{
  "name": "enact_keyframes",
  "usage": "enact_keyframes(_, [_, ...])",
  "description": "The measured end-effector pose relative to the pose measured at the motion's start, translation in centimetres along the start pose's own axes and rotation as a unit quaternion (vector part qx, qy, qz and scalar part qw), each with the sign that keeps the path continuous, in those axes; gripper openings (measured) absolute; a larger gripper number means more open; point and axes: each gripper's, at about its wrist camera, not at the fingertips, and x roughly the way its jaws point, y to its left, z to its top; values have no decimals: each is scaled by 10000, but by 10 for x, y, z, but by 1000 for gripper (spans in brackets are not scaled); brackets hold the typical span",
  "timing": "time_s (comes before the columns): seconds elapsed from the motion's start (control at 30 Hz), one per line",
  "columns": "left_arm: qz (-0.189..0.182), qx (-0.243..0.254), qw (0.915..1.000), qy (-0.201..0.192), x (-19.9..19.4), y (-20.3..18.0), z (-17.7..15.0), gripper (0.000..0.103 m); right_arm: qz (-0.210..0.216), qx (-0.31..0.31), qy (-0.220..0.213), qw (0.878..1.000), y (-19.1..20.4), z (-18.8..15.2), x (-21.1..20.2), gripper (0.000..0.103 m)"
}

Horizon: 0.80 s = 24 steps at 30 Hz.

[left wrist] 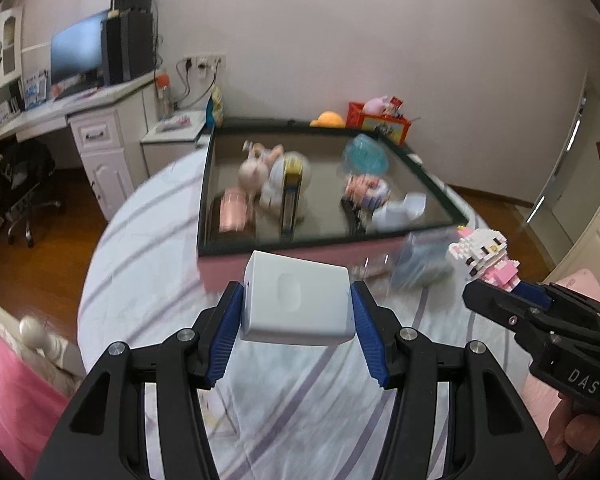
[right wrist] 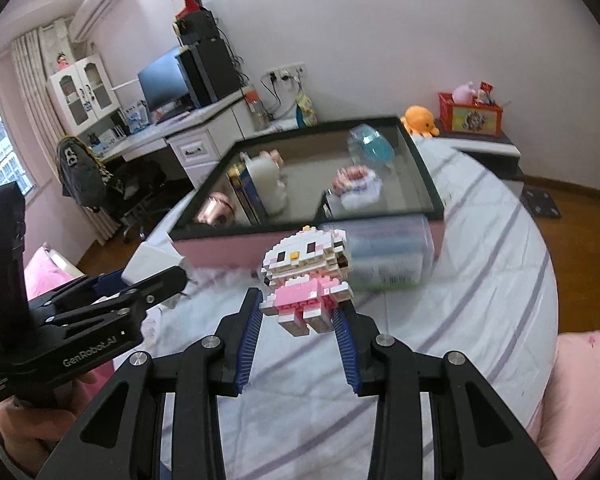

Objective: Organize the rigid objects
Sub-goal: 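Carry the charger block and Hello Kitty figure into the pink box and open both tools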

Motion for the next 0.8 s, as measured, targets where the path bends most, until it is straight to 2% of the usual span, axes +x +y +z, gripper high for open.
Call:
enact_keyframes(0.4, [-254, 59, 9989, -390, 31, -17, 76, 55, -173, -209, -378, 9989, -30, 75, 18, 37])
enact_keyframes(0.6, [-306, 67, 9990, -327, 66, -27, 104, 55, -258, -261, -296, 9989, -51, 101, 48, 37])
enact_keyframes(0.8, [-330, 163, 9992, -144, 105, -40, 117, 55, -293, -283, -25, 9992, -69, 108, 83, 37])
